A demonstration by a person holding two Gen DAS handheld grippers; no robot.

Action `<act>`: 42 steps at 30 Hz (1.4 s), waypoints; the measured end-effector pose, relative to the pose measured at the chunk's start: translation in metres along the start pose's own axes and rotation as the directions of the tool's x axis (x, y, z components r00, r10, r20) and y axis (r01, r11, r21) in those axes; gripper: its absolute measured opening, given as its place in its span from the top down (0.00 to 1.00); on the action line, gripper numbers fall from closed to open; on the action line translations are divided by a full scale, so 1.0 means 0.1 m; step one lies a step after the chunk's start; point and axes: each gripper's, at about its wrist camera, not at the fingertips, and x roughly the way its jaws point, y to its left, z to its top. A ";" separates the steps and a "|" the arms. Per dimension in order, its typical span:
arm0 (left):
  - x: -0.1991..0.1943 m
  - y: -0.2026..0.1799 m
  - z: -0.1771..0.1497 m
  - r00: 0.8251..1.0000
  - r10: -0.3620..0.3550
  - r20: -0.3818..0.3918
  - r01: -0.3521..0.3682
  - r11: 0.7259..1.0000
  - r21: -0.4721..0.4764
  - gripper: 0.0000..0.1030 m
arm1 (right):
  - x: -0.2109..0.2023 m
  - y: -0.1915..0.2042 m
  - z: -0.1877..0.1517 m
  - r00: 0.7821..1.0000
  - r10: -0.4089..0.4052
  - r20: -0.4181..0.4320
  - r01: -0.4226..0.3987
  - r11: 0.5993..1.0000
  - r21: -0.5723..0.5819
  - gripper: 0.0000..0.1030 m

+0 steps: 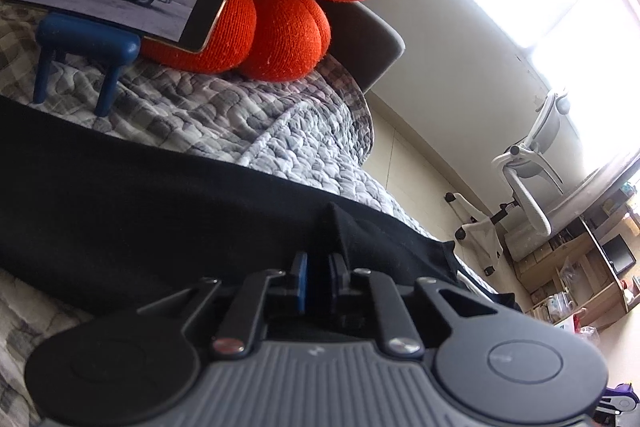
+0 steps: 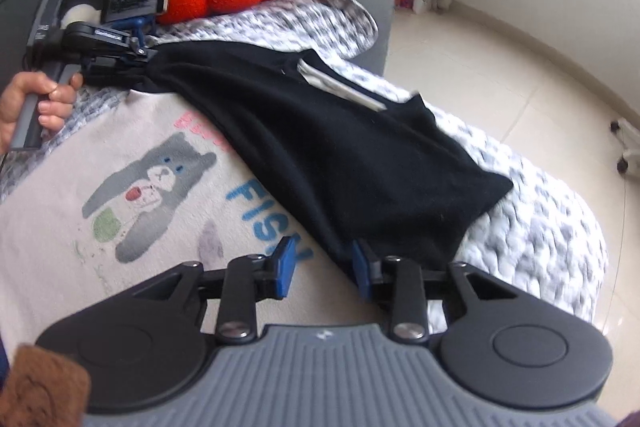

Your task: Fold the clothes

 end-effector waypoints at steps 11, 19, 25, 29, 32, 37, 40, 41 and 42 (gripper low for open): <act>-0.01 -0.13 -0.05 1.000 0.030 0.002 -0.030 0.997 0.067 0.69 | -0.46 -0.13 -0.20 0.989 0.111 0.102 -0.133 0.961 0.243 0.64; -0.01 -0.13 -0.05 0.999 0.035 -0.006 -0.034 0.998 0.058 0.67 | -0.81 -0.14 -0.25 0.968 0.117 0.224 -0.191 0.919 0.346 0.52; -0.01 -0.18 -0.07 0.998 0.055 0.012 -0.056 0.994 0.091 0.64 | -0.49 -0.20 -0.35 0.981 0.094 0.171 -0.158 0.895 0.416 0.52; 0.00 -0.19 -0.08 0.998 0.060 0.015 -0.061 0.992 0.109 0.64 | -0.29 -0.18 -0.36 0.986 0.082 0.145 -0.135 0.904 0.407 0.52; 0.00 -0.17 -0.07 0.998 0.055 0.012 -0.055 0.994 0.093 0.64 | -0.19 -0.22 -0.37 0.987 0.054 0.149 -0.114 0.897 0.427 0.52; 0.00 -0.19 -0.08 0.998 0.059 0.013 -0.060 0.993 0.099 0.64 | -0.09 -0.20 -0.33 0.985 -0.049 0.163 -0.023 0.911 0.411 0.52; -0.01 -0.21 -0.10 0.998 0.061 0.019 -0.063 0.991 0.116 0.67 | -0.05 -0.16 -0.30 0.981 -0.088 0.175 0.015 0.925 0.380 0.52; -0.01 -0.21 -0.10 0.998 0.059 0.024 -0.062 0.990 0.125 0.68 | -0.04 -0.15 -0.30 0.979 -0.099 0.178 0.027 0.929 0.369 0.52; -0.01 -0.22 -0.10 0.998 0.058 0.028 -0.061 0.989 0.134 0.74 | -0.03 -0.14 -0.30 0.977 -0.110 0.181 0.039 0.933 0.359 0.52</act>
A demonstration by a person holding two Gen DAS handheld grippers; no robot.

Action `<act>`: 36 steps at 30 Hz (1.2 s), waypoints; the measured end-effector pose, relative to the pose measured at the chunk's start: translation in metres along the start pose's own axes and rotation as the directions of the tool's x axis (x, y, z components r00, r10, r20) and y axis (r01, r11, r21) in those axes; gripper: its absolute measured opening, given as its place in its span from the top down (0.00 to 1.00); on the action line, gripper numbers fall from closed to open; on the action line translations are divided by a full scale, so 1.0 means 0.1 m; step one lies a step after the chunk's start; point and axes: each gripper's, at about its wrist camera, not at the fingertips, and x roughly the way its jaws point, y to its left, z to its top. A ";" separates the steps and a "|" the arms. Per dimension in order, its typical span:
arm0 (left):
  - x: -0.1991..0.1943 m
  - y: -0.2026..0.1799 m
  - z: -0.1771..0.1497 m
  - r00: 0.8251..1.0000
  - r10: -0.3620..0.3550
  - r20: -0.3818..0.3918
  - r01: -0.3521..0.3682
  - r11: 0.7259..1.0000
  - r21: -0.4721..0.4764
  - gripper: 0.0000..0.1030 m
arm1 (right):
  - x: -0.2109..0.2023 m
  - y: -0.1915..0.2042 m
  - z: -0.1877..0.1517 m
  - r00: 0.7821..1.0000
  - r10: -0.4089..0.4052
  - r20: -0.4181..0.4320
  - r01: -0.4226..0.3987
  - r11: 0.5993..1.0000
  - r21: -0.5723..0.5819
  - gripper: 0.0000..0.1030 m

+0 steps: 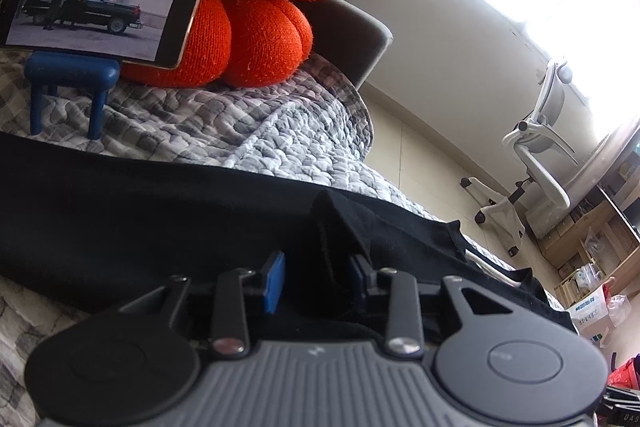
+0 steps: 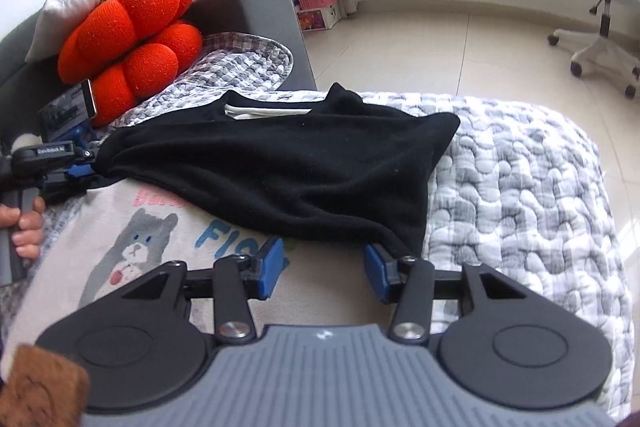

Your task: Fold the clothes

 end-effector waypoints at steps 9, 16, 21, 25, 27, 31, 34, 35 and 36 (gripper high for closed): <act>-0.04 0.00 0.01 1.000 0.000 0.031 -0.001 1.000 0.009 0.96 | 0.02 0.08 -0.06 0.999 -0.049 0.016 0.050 0.995 -0.089 0.73; -0.04 0.06 0.03 1.000 0.002 0.023 -0.001 1.000 -0.026 0.96 | -0.03 0.09 -0.10 0.999 -0.050 0.015 0.051 0.994 -0.096 0.75; -0.03 0.06 0.02 1.000 -0.003 0.013 0.004 0.999 -0.032 0.96 | -0.09 0.07 -0.07 0.999 -0.044 0.019 0.045 0.996 -0.081 0.75; -0.02 0.07 0.02 1.000 -0.003 0.002 0.003 0.999 -0.041 0.95 | -0.16 0.08 -0.03 0.999 -0.036 0.029 0.039 0.996 -0.084 0.70; -0.01 0.06 0.01 1.000 -0.001 -0.004 0.001 0.999 -0.037 0.94 | -0.17 0.08 -0.02 0.999 -0.027 0.038 0.030 0.997 -0.073 0.70; -0.01 0.05 0.00 1.000 -0.002 -0.008 0.002 1.000 -0.030 0.90 | -0.09 0.06 -0.03 0.998 -0.041 0.037 0.043 0.998 -0.051 0.69; 0.01 0.06 -0.01 1.000 -0.009 -0.012 0.009 0.999 -0.031 0.90 | -0.07 0.05 -0.02 0.998 -0.041 0.055 0.043 0.999 -0.034 0.69; 0.01 0.06 -0.01 1.000 -0.011 -0.013 0.011 0.999 -0.031 0.87 | -0.06 0.05 -0.01 0.998 -0.040 0.057 0.042 0.999 -0.032 0.69; 0.02 0.07 -0.01 1.000 -0.014 -0.014 0.013 0.999 -0.031 0.85 | -0.05 0.05 -0.01 0.998 -0.039 0.057 0.040 0.999 -0.030 0.69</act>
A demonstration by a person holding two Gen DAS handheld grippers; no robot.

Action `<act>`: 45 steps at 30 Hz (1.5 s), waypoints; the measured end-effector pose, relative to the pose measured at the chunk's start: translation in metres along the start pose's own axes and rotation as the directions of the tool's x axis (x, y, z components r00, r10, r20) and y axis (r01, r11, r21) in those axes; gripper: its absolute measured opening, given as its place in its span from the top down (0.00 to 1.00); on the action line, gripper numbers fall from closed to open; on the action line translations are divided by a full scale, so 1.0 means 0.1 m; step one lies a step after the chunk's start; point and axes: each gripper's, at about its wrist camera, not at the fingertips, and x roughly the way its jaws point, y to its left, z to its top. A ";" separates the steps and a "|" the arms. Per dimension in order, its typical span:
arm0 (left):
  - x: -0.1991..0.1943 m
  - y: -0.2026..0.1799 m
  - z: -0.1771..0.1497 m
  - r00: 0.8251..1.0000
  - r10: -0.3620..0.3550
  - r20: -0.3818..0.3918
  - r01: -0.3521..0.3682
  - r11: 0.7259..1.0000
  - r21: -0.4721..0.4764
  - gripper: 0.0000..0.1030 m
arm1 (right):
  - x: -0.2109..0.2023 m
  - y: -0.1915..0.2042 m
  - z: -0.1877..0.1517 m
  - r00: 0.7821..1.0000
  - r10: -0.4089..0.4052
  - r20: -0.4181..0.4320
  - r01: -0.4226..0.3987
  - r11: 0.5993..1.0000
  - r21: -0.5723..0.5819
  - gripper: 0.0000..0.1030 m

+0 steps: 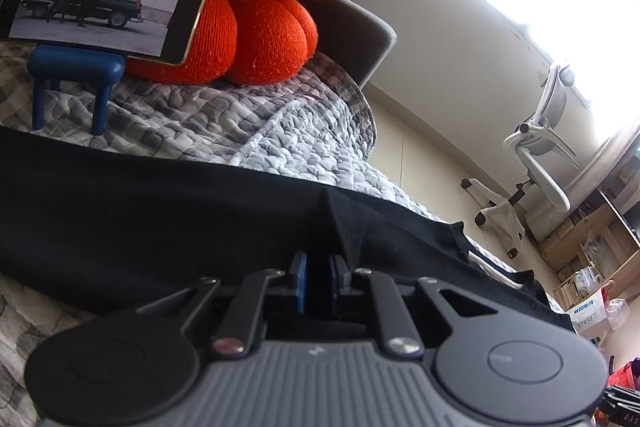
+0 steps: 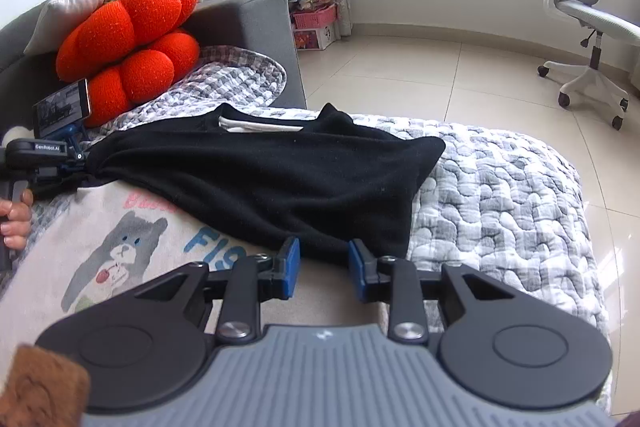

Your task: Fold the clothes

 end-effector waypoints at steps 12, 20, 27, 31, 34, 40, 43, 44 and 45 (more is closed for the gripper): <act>-0.06 0.10 0.06 0.999 -0.049 0.023 0.050 0.995 -0.082 0.68 | 0.00 0.00 -0.04 1.000 0.016 -0.011 -0.016 0.999 -0.029 0.68; -0.07 0.10 0.06 0.997 -0.059 0.042 0.063 0.993 -0.099 0.58 | 0.00 0.14 -0.02 1.000 0.026 -0.002 -0.026 0.992 -0.122 0.66; -0.09 0.16 0.08 0.996 -0.077 0.040 0.082 0.988 -0.133 0.55 | 0.08 0.04 -0.01 0.999 0.032 -0.036 -0.035 0.996 -0.086 0.66; -0.06 0.10 0.06 0.996 -0.089 0.028 0.092 0.990 -0.108 0.54 | -0.11 -0.23 0.04 0.999 -0.045 0.017 0.044 0.998 0.038 0.66; -0.07 0.11 0.06 0.995 -0.094 0.034 0.098 0.988 -0.119 0.53 | -0.23 -0.49 0.04 0.998 -0.053 0.041 0.045 0.983 0.177 0.65; -0.08 0.12 0.07 0.992 -0.116 0.042 0.120 0.984 -0.133 0.51 | -0.25 -0.38 0.11 0.999 -0.008 0.036 0.003 0.990 0.140 0.64; -0.04 0.01 0.02 0.993 -0.118 0.015 0.119 0.990 -0.072 0.51 | -0.14 -0.15 0.12 1.000 0.002 -0.007 -0.002 1.000 0.031 0.66; -0.03 -0.03 0.00 0.994 -0.109 0.012 0.110 0.993 -0.046 0.50 | -0.12 -0.08 0.09 1.000 -0.004 -0.019 0.004 1.000 -0.013 0.66; -0.02 -0.06 -0.01 0.995 -0.098 0.014 0.098 0.995 -0.021 0.51 | -0.11 -0.01 0.05 0.999 -0.013 -0.030 0.011 0.998 -0.060 0.66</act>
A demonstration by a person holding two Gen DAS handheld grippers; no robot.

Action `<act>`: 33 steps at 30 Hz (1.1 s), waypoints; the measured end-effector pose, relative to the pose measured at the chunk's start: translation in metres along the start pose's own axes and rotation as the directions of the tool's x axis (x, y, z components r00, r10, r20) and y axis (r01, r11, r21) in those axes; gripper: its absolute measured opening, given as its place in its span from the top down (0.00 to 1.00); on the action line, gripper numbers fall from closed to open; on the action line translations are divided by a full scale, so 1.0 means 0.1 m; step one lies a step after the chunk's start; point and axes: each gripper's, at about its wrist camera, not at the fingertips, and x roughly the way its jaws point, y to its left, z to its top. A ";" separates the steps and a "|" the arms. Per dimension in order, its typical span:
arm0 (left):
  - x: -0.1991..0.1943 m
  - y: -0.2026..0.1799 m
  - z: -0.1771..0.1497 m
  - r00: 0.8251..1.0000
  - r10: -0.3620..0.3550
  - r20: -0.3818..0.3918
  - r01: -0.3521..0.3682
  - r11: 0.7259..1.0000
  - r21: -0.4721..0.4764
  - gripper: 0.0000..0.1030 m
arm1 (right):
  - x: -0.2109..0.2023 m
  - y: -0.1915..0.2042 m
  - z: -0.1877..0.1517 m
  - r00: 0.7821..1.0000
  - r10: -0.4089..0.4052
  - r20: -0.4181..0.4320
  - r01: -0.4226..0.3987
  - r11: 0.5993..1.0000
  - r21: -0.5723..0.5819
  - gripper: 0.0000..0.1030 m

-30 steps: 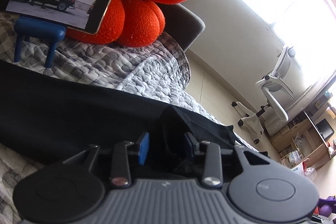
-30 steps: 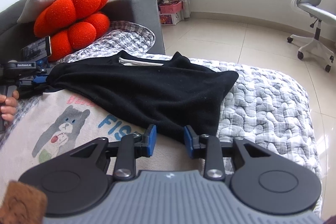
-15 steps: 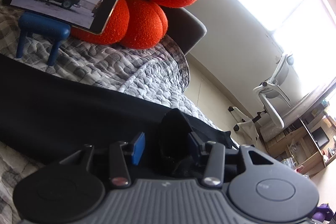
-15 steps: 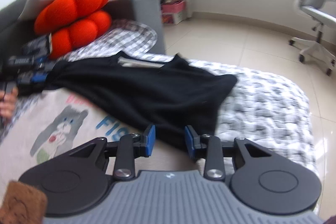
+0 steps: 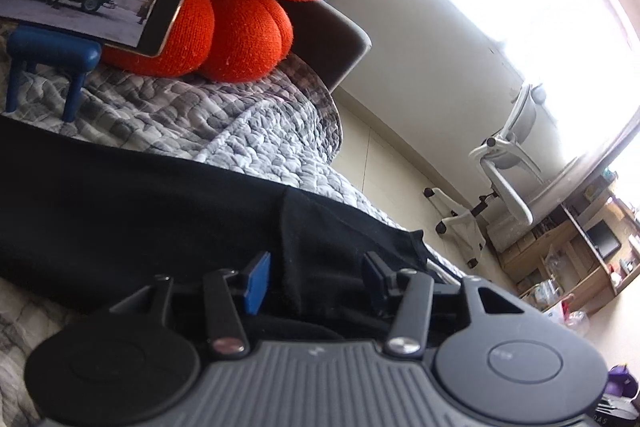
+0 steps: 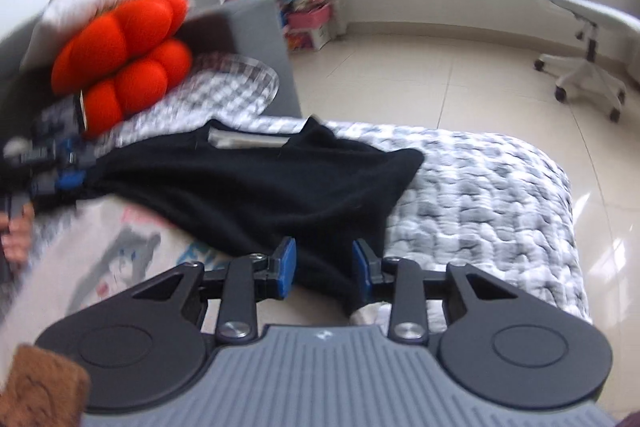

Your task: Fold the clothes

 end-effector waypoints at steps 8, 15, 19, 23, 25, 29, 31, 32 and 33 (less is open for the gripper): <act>0.02 0.01 0.01 0.999 0.044 0.001 -0.044 0.998 0.040 0.95 | 0.08 0.25 -0.17 0.989 -0.147 0.009 0.145 0.966 -0.214 1.00; -0.17 0.01 0.08 0.998 -0.049 0.046 0.051 0.998 -0.045 0.99 | -0.10 -0.03 -0.20 0.979 -0.195 0.060 0.196 0.980 -0.020 1.00; -0.10 0.02 0.06 1.000 -0.007 0.013 0.007 0.999 -0.039 0.99 | -0.05 -0.21 -0.28 0.977 -0.212 0.027 0.209 0.974 0.090 1.00; -0.06 0.05 0.05 1.000 0.018 -0.005 -0.018 0.999 -0.041 0.98 | 0.01 -0.29 -0.22 0.985 -0.171 0.007 0.168 0.976 0.138 0.96; -0.06 0.05 0.05 1.000 0.018 -0.007 -0.019 0.999 -0.042 0.98 | 0.06 -0.31 -0.12 0.990 -0.140 0.006 0.138 0.978 0.154 0.86; -0.04 0.04 0.03 1.000 0.027 -0.014 -0.028 0.999 -0.028 0.98 | 0.16 -0.33 0.08 0.997 -0.079 0.005 0.076 0.980 0.184 0.83; -0.04 0.04 0.03 1.000 0.026 -0.015 -0.027 0.999 -0.028 0.98 | 0.21 -0.35 0.18 0.999 -0.048 0.006 0.045 0.979 0.199 0.51; -0.04 0.04 0.03 1.000 0.027 -0.015 -0.028 0.999 -0.028 0.98 | 0.23 -0.35 0.23 0.999 -0.032 0.006 0.030 0.978 0.206 0.48; -0.04 0.04 0.03 0.999 0.028 -0.016 -0.029 0.999 -0.027 0.98 | 0.26 -0.36 0.28 1.000 -0.017 0.007 0.015 0.977 0.214 0.47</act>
